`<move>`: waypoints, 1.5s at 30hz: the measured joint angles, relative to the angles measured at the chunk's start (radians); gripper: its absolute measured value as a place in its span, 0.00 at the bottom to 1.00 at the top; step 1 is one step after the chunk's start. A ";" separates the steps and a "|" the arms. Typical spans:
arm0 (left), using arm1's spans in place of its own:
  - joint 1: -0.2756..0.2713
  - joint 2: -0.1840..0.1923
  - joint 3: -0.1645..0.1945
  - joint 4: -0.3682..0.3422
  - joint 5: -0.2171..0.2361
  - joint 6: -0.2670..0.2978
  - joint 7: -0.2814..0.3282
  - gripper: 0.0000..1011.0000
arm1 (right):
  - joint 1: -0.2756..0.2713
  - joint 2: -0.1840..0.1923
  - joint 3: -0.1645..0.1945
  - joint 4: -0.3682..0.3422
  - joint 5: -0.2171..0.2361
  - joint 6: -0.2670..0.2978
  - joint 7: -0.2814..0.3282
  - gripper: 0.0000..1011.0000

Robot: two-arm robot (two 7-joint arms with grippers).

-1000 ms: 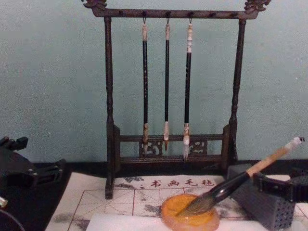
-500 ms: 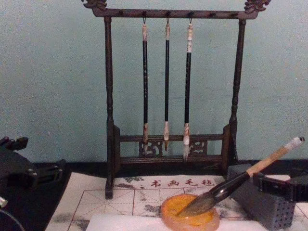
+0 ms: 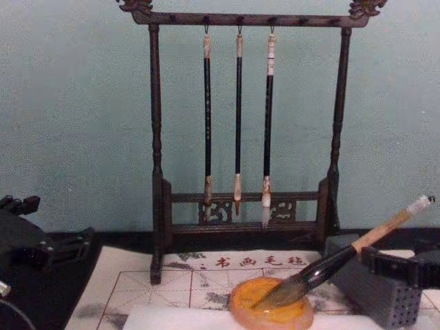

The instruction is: Pick up the brush from the inkstone, write on the paper, then place the brush back to its original position.

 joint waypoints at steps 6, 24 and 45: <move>0.000 0.000 0.000 0.000 0.000 0.000 0.000 0.99 | 0.000 0.000 0.000 0.000 0.000 0.000 0.000 0.99; 0.000 0.000 0.000 0.000 0.000 0.000 0.000 0.99 | 0.000 0.000 0.000 0.000 0.000 0.000 0.000 0.99; 0.000 0.000 0.000 0.000 0.000 0.000 0.000 0.99 | 0.000 0.000 0.000 0.000 0.000 0.000 0.000 0.99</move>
